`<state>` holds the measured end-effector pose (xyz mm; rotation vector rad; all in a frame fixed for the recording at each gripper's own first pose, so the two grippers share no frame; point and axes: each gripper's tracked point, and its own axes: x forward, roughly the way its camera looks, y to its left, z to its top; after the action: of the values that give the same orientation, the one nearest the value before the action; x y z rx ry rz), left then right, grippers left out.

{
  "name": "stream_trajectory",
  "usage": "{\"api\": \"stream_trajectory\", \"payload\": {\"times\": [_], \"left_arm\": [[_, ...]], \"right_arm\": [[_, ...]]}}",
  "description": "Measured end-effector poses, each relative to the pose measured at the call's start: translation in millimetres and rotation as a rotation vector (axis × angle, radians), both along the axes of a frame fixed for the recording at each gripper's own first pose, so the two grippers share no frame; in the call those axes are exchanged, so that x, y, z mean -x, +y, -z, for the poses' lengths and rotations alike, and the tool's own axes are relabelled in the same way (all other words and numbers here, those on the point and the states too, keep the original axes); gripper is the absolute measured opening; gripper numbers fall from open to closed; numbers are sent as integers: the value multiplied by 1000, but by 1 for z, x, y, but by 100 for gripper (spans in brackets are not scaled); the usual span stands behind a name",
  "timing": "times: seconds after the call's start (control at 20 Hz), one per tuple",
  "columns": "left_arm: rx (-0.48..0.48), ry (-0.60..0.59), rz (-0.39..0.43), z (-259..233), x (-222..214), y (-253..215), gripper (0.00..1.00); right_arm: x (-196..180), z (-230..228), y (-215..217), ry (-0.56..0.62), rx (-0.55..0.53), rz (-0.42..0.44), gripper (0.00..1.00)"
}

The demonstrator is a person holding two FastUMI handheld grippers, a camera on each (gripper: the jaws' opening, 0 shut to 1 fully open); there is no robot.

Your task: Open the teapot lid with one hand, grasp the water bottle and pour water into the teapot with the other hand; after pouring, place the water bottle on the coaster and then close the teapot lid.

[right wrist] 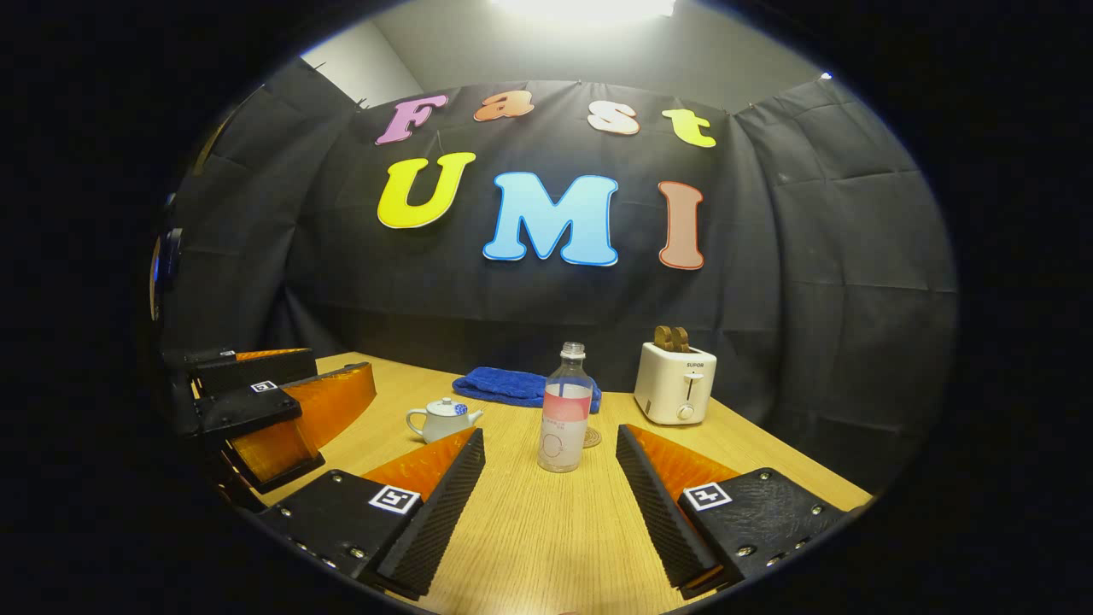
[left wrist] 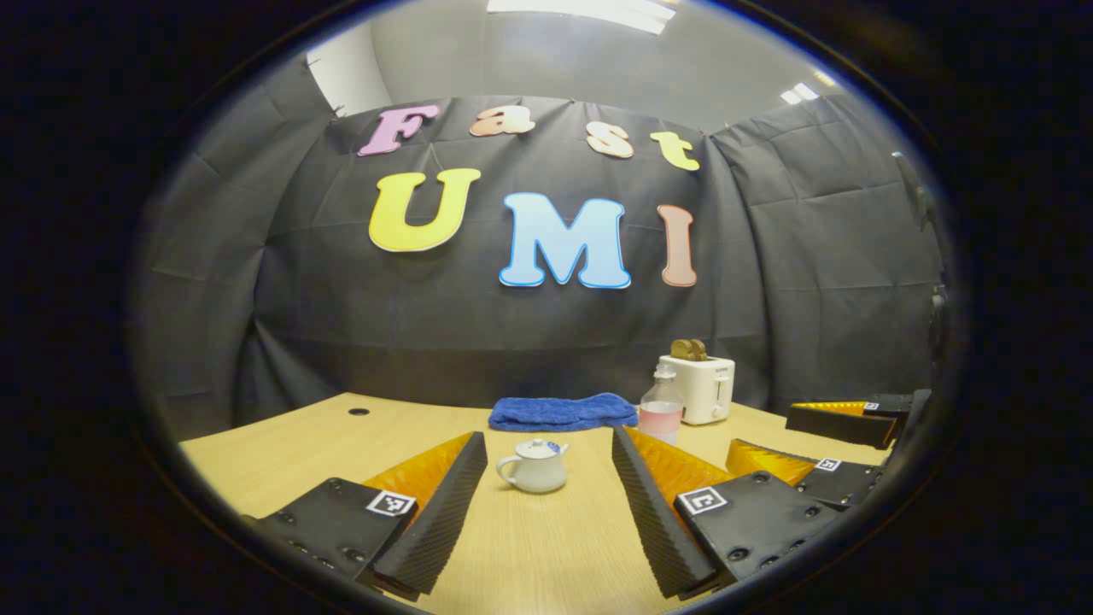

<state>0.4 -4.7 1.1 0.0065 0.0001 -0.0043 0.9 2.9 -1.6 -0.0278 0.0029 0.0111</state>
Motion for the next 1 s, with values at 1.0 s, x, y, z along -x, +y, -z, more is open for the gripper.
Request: {"api": "stream_trajectory", "payload": {"times": [1.0], "left_arm": [[27,83,91,26,-91,10,96]], "right_arm": [[-102,15,-13,121,-35,65,96]]}}
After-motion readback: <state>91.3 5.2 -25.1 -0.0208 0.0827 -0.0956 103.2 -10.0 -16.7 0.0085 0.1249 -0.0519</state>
